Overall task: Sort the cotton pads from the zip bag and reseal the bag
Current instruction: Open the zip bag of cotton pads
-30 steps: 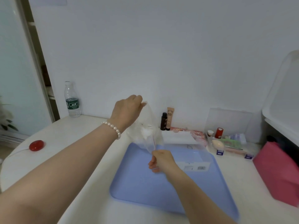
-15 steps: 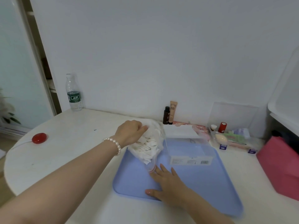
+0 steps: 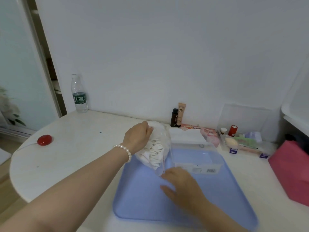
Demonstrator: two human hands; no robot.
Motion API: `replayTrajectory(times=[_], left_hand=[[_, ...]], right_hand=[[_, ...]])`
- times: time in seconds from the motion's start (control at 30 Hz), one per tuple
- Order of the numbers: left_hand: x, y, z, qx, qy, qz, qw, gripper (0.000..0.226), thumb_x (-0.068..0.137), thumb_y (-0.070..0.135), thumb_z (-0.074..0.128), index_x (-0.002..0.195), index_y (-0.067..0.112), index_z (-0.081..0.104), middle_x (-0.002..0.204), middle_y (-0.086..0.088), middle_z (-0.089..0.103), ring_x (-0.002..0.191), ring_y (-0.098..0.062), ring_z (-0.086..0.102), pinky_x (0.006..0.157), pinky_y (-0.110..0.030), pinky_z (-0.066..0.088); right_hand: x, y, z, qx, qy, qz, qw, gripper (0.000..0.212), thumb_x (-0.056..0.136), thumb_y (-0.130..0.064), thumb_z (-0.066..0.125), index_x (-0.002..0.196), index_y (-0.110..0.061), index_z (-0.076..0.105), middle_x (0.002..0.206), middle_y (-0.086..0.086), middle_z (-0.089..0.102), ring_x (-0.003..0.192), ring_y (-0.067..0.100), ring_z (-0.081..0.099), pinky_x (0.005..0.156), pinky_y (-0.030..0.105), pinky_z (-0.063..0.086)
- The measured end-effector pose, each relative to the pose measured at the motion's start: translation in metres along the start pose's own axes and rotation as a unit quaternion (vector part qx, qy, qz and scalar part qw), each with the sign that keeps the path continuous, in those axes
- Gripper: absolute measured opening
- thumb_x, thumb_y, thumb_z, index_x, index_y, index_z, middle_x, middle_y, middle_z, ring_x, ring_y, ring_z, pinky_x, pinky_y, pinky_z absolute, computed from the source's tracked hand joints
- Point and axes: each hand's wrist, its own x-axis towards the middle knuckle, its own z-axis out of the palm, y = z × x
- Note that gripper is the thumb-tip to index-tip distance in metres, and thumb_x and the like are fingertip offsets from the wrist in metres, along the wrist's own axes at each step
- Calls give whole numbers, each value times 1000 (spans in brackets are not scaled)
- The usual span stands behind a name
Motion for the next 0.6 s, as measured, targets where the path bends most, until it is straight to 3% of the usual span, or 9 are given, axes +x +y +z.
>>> replayTrajectory(times=[0.03,0.1,0.2,0.23,0.3,0.37,0.47,0.53,0.6], left_hand=[[-3,-1,0,-15,8,9,1000,25,97,35,40,85,13,41,79,2,51,74,-23,49,61,-31,30],[-8,-3,-5,-35,26,35,998,23,93,36,51,91,16,40,80,8,48,63,-14,45,57,-27,29],[-18,-6,-17,-9,55,127,990,27,88,32,59,95,13,41,80,9,41,50,-10,37,53,-26,27],[-22,-6,-21,14,77,193,978,25,87,30,58,95,12,41,84,6,42,47,-15,39,52,-26,30],[-30,-7,-28,83,83,317,941,21,81,22,53,92,13,38,98,-1,42,42,-24,45,38,-25,33],[-37,-7,-31,135,51,349,926,32,72,9,63,94,15,40,102,-3,40,46,-26,50,35,-25,40],[-46,-9,-33,187,20,365,912,40,64,4,70,93,18,46,102,0,45,51,-24,53,38,-25,44],[-46,-16,-32,241,34,417,876,23,64,2,62,82,15,57,111,-2,47,44,-22,48,33,-19,34],[-37,-24,-26,261,48,412,872,22,69,5,49,77,11,68,111,-5,62,37,-21,46,35,-17,24]], right_hand=[[4,10,-2,-6,61,4,998,33,83,-42,47,84,-18,70,83,-3,66,74,21,66,68,24,46],[17,26,-12,-63,61,68,994,34,75,-42,56,89,-14,69,84,1,66,77,24,66,68,31,50],[25,45,-28,-122,-112,178,970,48,84,-54,55,118,-19,57,111,2,63,105,25,59,88,36,41],[24,51,-30,-121,-153,199,960,41,88,-55,48,113,-23,55,111,0,63,106,22,57,84,33,37],[21,56,-32,-118,-192,208,952,32,93,-55,38,81,-26,46,94,-3,61,93,20,56,71,30,30],[19,59,-34,-137,-214,215,943,37,94,-53,35,69,-26,36,81,-5,53,83,19,50,68,30,27],[18,53,-30,-199,-147,204,947,17,94,-32,44,98,-20,56,101,2,58,96,24,54,74,34,39],[21,36,-25,-135,-4,139,981,17,75,-3,49,85,-5,63,84,9,59,76,32,60,61,36,48],[27,5,-24,-41,112,18,993,21,66,3,42,65,-3,63,65,9,58,57,29,58,49,32,48]])
